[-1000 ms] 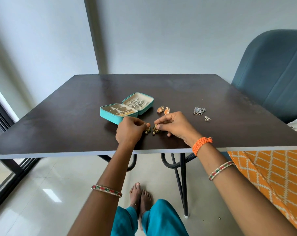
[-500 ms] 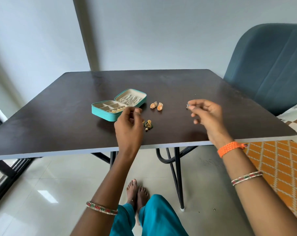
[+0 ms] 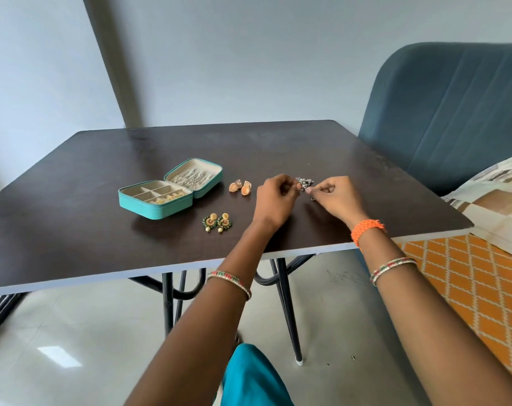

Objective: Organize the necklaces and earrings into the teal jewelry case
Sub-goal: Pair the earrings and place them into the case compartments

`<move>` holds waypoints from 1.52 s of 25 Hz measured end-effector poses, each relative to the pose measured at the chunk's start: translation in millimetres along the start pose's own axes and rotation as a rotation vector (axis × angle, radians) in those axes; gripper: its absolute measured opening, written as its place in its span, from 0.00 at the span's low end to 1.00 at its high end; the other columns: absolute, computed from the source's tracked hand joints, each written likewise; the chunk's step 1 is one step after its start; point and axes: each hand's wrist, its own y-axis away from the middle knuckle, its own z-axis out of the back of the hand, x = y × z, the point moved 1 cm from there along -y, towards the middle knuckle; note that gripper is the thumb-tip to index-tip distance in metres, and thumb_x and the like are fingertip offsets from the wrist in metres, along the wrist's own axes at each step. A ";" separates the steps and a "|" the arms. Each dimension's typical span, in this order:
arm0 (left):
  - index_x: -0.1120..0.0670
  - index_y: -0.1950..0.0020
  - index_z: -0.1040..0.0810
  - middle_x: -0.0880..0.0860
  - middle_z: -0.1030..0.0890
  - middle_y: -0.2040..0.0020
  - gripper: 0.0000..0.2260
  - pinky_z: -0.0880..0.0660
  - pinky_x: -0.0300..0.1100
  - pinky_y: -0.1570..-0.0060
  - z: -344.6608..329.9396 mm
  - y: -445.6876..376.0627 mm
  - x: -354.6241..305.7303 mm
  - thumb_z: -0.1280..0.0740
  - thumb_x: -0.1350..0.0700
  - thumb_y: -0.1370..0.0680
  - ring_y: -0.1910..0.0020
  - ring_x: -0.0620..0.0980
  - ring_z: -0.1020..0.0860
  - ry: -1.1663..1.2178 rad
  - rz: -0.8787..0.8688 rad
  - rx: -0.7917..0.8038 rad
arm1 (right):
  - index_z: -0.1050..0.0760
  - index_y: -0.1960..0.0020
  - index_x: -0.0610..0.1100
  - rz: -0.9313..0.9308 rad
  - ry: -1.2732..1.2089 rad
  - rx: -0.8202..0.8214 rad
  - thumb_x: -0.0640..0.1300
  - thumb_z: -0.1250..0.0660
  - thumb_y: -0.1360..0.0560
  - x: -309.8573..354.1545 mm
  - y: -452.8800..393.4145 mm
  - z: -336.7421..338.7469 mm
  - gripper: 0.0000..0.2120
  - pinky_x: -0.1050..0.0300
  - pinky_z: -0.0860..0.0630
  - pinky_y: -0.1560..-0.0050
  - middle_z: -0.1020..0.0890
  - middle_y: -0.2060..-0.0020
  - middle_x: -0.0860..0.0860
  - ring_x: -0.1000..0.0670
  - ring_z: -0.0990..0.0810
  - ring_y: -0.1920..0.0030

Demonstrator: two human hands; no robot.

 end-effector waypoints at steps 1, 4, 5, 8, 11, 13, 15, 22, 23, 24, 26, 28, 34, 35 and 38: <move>0.58 0.56 0.19 0.55 0.16 0.59 0.05 0.31 0.27 0.62 -3.5 -4.6 2.8 0.33 0.58 0.23 0.65 0.41 0.25 0.022 0.022 0.001 | 0.23 0.70 0.52 -0.001 0.040 -0.024 0.53 0.27 0.33 3.3 0.1 -1.3 0.10 0.55 0.23 0.60 0.17 0.67 0.51 0.48 0.19 0.62; 0.58 0.54 0.18 0.54 0.16 0.58 0.05 0.26 0.35 0.57 -6.7 -12.2 10.6 0.33 0.59 0.23 0.66 0.38 0.24 0.125 0.050 0.004 | 0.20 0.66 0.50 0.045 0.097 -0.066 0.47 0.28 0.31 6.5 2.7 -0.7 0.06 0.59 0.30 0.63 0.18 0.66 0.50 0.47 0.20 0.60; 0.58 0.54 0.17 0.54 0.16 0.57 0.05 0.24 0.37 0.56 -6.2 -12.3 12.0 0.33 0.60 0.23 0.64 0.38 0.23 0.159 0.049 0.004 | 0.20 0.65 0.50 0.054 0.090 -0.072 0.45 0.28 0.30 7.0 4.5 0.5 0.06 0.60 0.32 0.63 0.20 0.67 0.51 0.48 0.21 0.61; 0.58 0.52 0.17 0.52 0.17 0.58 0.05 0.26 0.34 0.62 -5.5 -12.6 17.1 0.32 0.60 0.24 0.66 0.35 0.24 0.205 0.056 0.005 | 0.23 0.67 0.49 0.037 -0.012 -0.113 0.40 0.30 0.29 5.2 6.4 -4.4 0.09 0.58 0.28 0.58 0.22 0.70 0.54 0.48 0.20 0.61; 0.60 0.49 0.18 0.52 0.18 0.59 0.07 0.27 0.31 0.63 -3.7 -9.6 15.7 0.30 0.59 0.25 0.67 0.34 0.24 0.246 0.056 0.031 | 0.22 0.66 0.48 0.034 -0.277 -0.119 0.38 0.30 0.28 9.6 11.7 -10.2 0.09 0.54 0.24 0.54 0.20 0.69 0.53 0.51 0.20 0.62; 0.59 0.48 0.18 0.52 0.17 0.59 0.07 0.25 0.33 0.63 -0.9 -6.6 12.8 0.30 0.59 0.25 0.64 0.37 0.22 0.306 0.060 0.069 | 0.20 0.63 0.46 0.042 -0.509 -0.083 0.36 0.31 0.27 19.0 19.2 -13.5 0.09 0.62 0.24 0.55 0.17 0.65 0.50 0.55 0.20 0.62; 0.59 0.49 0.18 0.51 0.17 0.61 0.06 0.24 0.34 0.63 3.4 -4.3 12.4 0.30 0.60 0.25 0.62 0.41 0.21 0.374 0.065 0.062 | 0.19 0.58 0.41 0.041 -0.613 -0.041 0.33 0.33 0.26 28.0 26.3 -17.2 0.06 0.70 0.26 0.59 0.17 0.63 0.48 0.60 0.20 0.64; 0.61 0.49 0.20 0.50 0.20 0.62 0.05 0.22 0.34 0.59 13.0 -5.0 19.2 0.33 0.64 0.24 0.63 0.42 0.23 0.488 0.160 -0.170 | 0.19 0.57 0.46 0.065 -0.392 -0.125 0.34 0.34 0.27 8.4 1.6 -16.0 0.09 0.63 0.26 0.59 0.18 0.64 0.49 0.59 0.23 0.67; 0.60 0.49 0.19 0.50 0.20 0.62 0.05 0.22 0.35 0.57 13.4 -5.8 19.6 0.33 0.63 0.23 0.62 0.42 0.23 0.455 0.152 -0.182 | 0.19 0.58 0.47 0.087 -0.311 -0.129 0.35 0.33 0.28 6.0 -2.4 -15.5 0.08 0.59 0.25 0.58 0.18 0.66 0.51 0.58 0.23 0.66; 0.59 0.49 0.19 0.49 0.20 0.61 0.05 0.22 0.36 0.56 13.1 -6.4 19.9 0.33 0.63 0.23 0.62 0.42 0.23 0.431 0.145 -0.186 | 0.19 0.59 0.48 0.111 -0.224 -0.127 0.37 0.32 0.28 6.3 -5.3 -16.2 0.07 0.58 0.24 0.57 0.20 0.68 0.53 0.56 0.22 0.65; 0.59 0.49 0.19 0.49 0.19 0.59 0.06 0.21 0.40 0.52 12.1 -6.3 20.0 0.34 0.64 0.23 0.60 0.43 0.22 0.413 0.139 -0.184 | 0.18 0.59 0.49 0.157 -0.083 -0.104 0.42 0.29 0.29 12.2 -8.2 -18.3 0.03 0.56 0.22 0.56 0.21 0.68 0.55 0.52 0.21 0.62; 0.58 0.50 0.19 0.49 0.19 0.58 0.06 0.21 0.44 0.48 12.3 -5.7 19.7 0.33 0.64 0.23 0.58 0.45 0.22 0.403 0.131 -0.178 | 0.18 0.57 0.50 0.195 0.072 -0.059 0.47 0.28 0.30 20.0 -9.9 -23.0 0.02 0.54 0.22 0.55 0.20 0.63 0.54 0.50 0.20 0.57; 0.61 0.47 0.19 0.51 0.18 0.56 0.07 0.21 0.42 0.49 12.7 -3.5 18.6 0.34 0.65 0.23 0.58 0.44 0.21 0.412 0.128 -0.172 | 0.17 0.58 0.46 0.185 0.084 -0.054 0.45 0.30 0.28 29.8 -8.8 -26.7 0.04 0.59 0.28 0.58 0.20 0.61 0.51 0.51 0.22 0.57; 0.61 0.46 0.19 0.51 0.18 0.56 0.07 0.21 0.41 0.49 12.7 -3.2 18.4 0.34 0.64 0.23 0.58 0.44 0.21 0.405 0.122 -0.169 | 0.17 0.58 0.44 0.164 -0.057 -0.041 0.44 0.30 0.27 30.1 -7.9 -25.4 0.05 0.60 0.28 0.58 0.19 0.62 0.51 0.52 0.22 0.58; 0.61 0.46 0.19 0.50 0.19 0.58 0.07 0.21 0.38 0.54 12.2 -2.4 17.4 0.33 0.63 0.23 0.59 0.42 0.22 0.405 0.117 -0.149 | 0.21 0.60 0.45 -0.001 -0.527 0.111 0.42 0.34 0.24 35.3 0.6 -19.5 0.07 0.63 0.27 0.59 0.19 0.63 0.50 0.55 0.21 0.62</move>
